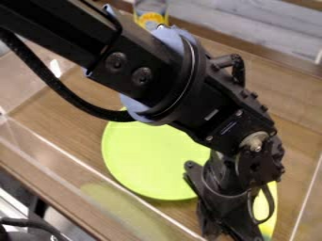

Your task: Put the banana in the green plate

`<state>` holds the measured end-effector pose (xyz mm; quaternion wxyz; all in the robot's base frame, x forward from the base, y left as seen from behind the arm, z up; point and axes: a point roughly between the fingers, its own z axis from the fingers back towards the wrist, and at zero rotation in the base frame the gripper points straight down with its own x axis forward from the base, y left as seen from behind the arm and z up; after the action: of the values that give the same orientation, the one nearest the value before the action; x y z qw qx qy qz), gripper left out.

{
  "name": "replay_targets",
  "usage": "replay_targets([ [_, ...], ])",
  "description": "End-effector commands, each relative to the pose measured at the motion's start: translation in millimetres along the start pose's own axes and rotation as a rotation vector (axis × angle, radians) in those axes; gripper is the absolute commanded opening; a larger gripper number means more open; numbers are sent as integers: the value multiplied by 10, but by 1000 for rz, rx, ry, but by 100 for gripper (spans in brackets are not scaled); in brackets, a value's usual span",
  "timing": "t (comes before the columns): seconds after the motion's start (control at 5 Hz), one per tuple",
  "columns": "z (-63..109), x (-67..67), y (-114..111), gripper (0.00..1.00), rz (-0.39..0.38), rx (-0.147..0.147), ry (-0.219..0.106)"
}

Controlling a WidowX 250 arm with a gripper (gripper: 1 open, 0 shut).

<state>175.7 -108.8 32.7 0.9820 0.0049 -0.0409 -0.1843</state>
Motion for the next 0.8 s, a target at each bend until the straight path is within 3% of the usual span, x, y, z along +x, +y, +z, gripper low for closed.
replay_targets([
  [0.0, 143, 115, 14, 0, 4, -9, -54],
  [0.6, 236, 107, 52, 0, -5, -2, -40],
])
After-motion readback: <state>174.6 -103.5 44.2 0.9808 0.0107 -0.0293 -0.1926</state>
